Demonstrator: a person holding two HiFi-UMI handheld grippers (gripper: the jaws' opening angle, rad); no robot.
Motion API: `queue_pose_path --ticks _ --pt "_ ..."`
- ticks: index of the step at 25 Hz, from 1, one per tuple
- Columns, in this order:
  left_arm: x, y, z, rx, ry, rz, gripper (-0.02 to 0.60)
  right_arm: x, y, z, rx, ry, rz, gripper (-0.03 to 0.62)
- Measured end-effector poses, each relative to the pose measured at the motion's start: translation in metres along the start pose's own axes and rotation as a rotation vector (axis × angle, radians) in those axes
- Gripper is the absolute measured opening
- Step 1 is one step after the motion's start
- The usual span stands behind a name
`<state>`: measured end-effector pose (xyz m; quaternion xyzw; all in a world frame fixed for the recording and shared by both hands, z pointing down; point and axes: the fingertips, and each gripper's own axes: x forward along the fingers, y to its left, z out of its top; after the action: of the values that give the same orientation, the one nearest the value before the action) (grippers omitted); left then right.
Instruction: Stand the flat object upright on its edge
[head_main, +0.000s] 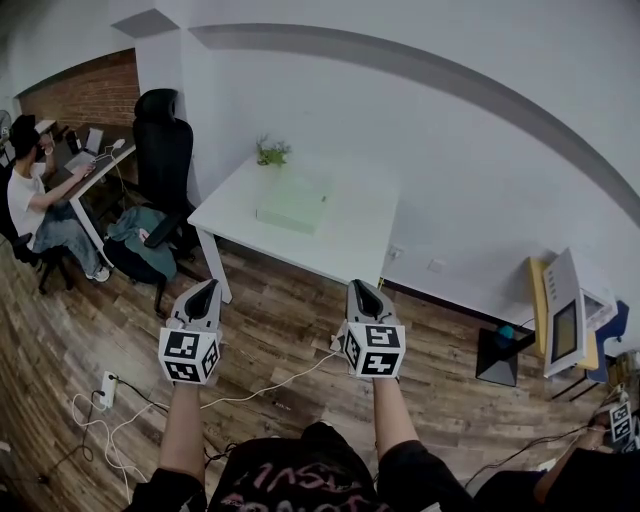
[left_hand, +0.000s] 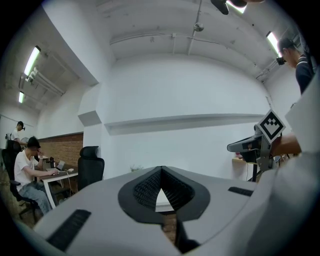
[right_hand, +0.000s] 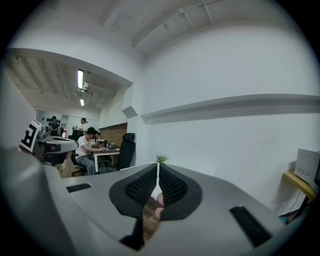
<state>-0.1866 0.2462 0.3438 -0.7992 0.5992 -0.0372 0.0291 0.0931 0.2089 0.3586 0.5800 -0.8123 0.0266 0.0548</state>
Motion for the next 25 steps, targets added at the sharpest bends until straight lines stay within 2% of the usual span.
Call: queue_pose_path --ticks 12,25 --pt "0.040 0.004 -0.008 -0.001 0.012 -0.013 0.014 0.035 -0.016 -0.009 0.000 0.009 0.001 0.029" --pt "0.146 0.024 -0.040 -0.013 0.086 0.001 0.014 0.142 -0.061 -0.035 0.041 0.067 0.026 0.029"
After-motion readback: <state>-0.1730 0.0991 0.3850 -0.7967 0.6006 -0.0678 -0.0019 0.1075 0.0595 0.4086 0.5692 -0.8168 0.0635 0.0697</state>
